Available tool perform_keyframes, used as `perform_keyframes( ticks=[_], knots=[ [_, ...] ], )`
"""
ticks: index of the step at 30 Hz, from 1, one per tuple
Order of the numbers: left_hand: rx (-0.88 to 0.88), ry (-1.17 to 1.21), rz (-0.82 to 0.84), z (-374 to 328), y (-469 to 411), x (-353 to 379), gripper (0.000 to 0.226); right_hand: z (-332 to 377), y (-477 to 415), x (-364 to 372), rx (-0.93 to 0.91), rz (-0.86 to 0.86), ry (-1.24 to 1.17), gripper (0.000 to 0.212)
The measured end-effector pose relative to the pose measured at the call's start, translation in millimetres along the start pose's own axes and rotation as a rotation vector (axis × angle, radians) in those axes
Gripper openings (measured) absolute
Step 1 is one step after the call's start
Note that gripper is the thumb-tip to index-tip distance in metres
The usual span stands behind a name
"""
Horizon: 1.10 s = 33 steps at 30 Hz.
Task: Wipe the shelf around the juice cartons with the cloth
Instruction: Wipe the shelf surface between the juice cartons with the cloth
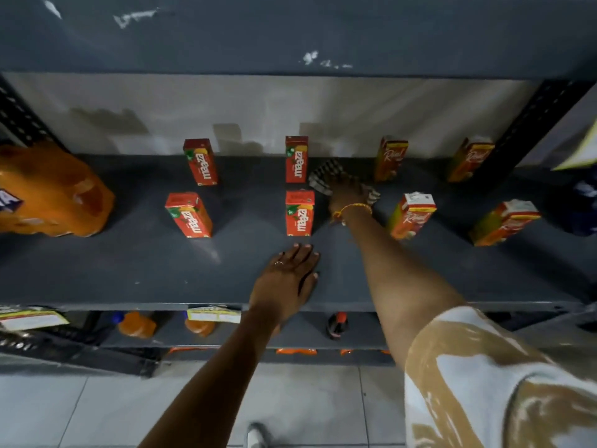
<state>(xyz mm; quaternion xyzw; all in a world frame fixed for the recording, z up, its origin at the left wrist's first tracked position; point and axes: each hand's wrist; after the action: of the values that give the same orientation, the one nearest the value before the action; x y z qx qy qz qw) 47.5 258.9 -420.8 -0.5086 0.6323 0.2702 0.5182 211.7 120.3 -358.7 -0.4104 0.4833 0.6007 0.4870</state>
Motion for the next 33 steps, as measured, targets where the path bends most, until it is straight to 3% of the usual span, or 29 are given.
perform_keyframes(
  ticks=[9,17,22,26,28,33],
  knots=[
    [-0.046,-0.035,0.056,-8.8,4.7,-6.6,0.052,-12.3,101.7,33.9,-0.017,0.03,-0.192,0.071],
    [-0.071,-0.166,0.127,-20.2,28.4,-9.0,0.068,-33.0,173.3,47.7,-0.084,-0.024,-0.213,0.07],
    [-0.102,0.018,0.064,-24.8,40.3,-14.5,0.065,-45.7,204.6,52.5,-0.215,-0.092,-0.228,0.063],
    [-0.128,-0.004,0.074,-18.0,39.2,-12.1,0.07,-61.1,235.4,33.2,-0.31,0.045,-0.259,0.052],
    [-0.133,-0.073,0.094,-16.9,38.3,-8.4,0.07,-80.5,244.0,14.4,-0.294,0.071,-0.278,0.047],
    [-0.132,-0.101,0.134,-18.9,36.7,-7.7,0.074,-137.7,198.6,-36.8,-0.127,-0.051,-0.282,0.047]
  ],
)
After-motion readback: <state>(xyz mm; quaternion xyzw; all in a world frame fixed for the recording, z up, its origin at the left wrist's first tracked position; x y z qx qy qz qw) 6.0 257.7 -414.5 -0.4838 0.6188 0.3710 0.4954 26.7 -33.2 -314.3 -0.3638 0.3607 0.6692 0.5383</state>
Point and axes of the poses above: each hand's wrist, its own y-axis away from the middle knuckle, its own x-axis out of the palm, z = x × y, and after that the axes turned 2 degrees about z, right-handed
